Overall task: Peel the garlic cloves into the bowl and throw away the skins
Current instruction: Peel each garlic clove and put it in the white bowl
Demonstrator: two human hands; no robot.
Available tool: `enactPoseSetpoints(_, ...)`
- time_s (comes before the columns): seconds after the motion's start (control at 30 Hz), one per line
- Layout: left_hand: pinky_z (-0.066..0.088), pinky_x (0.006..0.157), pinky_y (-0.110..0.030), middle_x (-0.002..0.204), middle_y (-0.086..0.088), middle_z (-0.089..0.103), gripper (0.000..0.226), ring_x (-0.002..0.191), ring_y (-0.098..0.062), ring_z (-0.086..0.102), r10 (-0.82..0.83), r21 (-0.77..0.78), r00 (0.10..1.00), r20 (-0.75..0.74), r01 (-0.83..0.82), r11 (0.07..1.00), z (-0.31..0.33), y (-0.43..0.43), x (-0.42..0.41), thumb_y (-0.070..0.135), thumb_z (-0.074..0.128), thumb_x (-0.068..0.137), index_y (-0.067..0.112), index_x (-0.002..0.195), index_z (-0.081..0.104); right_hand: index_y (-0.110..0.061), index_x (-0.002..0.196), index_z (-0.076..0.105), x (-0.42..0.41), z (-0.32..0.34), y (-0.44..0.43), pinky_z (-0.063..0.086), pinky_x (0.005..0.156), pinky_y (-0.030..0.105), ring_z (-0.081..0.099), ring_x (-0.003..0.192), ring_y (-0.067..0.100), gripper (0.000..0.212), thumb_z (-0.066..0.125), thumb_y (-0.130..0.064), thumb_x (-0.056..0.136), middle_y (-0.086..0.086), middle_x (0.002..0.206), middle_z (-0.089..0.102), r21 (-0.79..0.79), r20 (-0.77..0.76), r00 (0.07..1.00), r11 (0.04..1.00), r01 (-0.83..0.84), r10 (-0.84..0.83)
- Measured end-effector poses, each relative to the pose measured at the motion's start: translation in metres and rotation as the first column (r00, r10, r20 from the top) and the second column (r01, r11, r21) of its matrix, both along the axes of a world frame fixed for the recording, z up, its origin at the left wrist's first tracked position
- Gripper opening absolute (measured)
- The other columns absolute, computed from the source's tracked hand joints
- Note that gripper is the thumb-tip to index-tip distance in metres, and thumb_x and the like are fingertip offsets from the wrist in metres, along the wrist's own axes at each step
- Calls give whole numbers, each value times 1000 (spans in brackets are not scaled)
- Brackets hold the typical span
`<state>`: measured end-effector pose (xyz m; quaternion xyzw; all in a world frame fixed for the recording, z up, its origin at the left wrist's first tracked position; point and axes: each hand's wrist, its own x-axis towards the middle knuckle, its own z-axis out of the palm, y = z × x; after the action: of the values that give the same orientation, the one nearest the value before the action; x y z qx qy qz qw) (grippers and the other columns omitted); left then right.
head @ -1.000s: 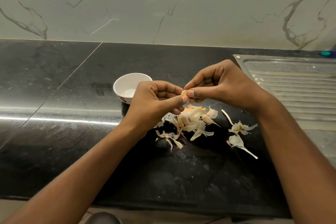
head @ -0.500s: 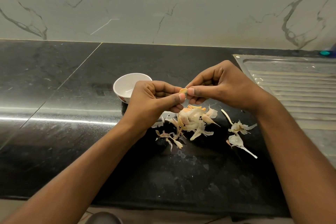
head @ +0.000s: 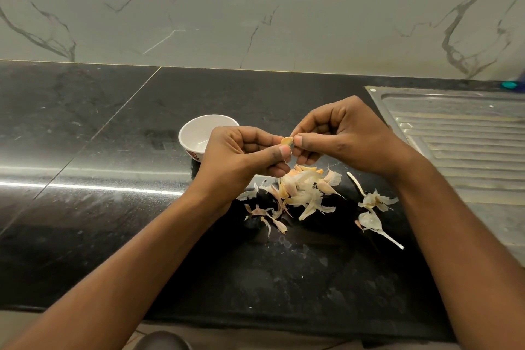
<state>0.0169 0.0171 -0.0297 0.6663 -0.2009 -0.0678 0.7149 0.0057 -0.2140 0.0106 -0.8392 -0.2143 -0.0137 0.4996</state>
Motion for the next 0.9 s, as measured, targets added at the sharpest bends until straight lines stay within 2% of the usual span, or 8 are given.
enactPoseSetpoints(0.13, 65, 71, -32, 86, -22, 79, 16, 73, -29, 77, -18, -20, 1000, -15, 18, 1000, 1, -2, 0, 3, 77, 90, -3, 106, 78, 2, 101, 78, 1, 0, 0, 66, 69, 31, 80, 73, 26, 8, 75, -4, 96, 14, 84, 80, 14, 29, 999, 1000, 13, -14)
enactPoseSetpoints(0.27, 63, 70, -27, 91, -23, 79, 22, 76, -25, 77, -90, -79, 991, -98, 83, 993, 4, -2, -1, 9, 74, 89, -2, 108, 77, 2, 102, 77, 2, 1, -1, 65, 70, 32, 79, 74, 28, 8, 73, -4, 98, 15, 87, 80, 44, 29, 1000, 999, -6, 5)
enactPoseSetpoints(0.47, 63, 72, -25, 96, -22, 78, 21, 81, -24, 77, -175, -112, 965, -197, 155, 982, 5, -1, 2, 7, 64, 99, -4, 115, 73, 0, 102, 77, 2, 1, 0, 62, 69, 29, 77, 75, 26, 7, 70, -2, 100, 14, 87, 79, 46, 32, 999, 999, -25, 24)
enactPoseSetpoints(0.63, 63, 78, -29, 106, -19, 78, 33, 85, -24, 74, -95, -80, 987, -131, 85, 993, 3, -2, 1, 12, 75, 91, 5, 123, 72, -2, 102, 78, 2, 1, -1, 63, 69, 28, 77, 73, 26, 7, 73, -6, 99, 12, 85, 79, -20, 64, 998, 1000, -2, 3)
enactPoseSetpoints(0.77, 62, 78, -31, 100, -17, 77, 23, 83, -25, 73, -34, -68, 995, -89, 28, 997, -1, -1, 6, 10, 76, 94, 4, 116, 76, -3, 103, 78, 1, 2, 0, 63, 69, 28, 78, 73, 28, 8, 74, -8, 98, 12, 84, 79, -37, 62, 998, 999, 6, -4)
enactPoseSetpoints(0.9, 62, 78, -29, 99, -16, 78, 23, 82, -22, 73, -68, -76, 993, -92, 61, 995, -1, -2, 5, 8, 70, 97, 3, 120, 75, -4, 103, 78, 1, 3, 0, 63, 69, 28, 78, 74, 27, 7, 73, -8, 99, 11, 85, 79, -36, 63, 998, 999, -7, 10)
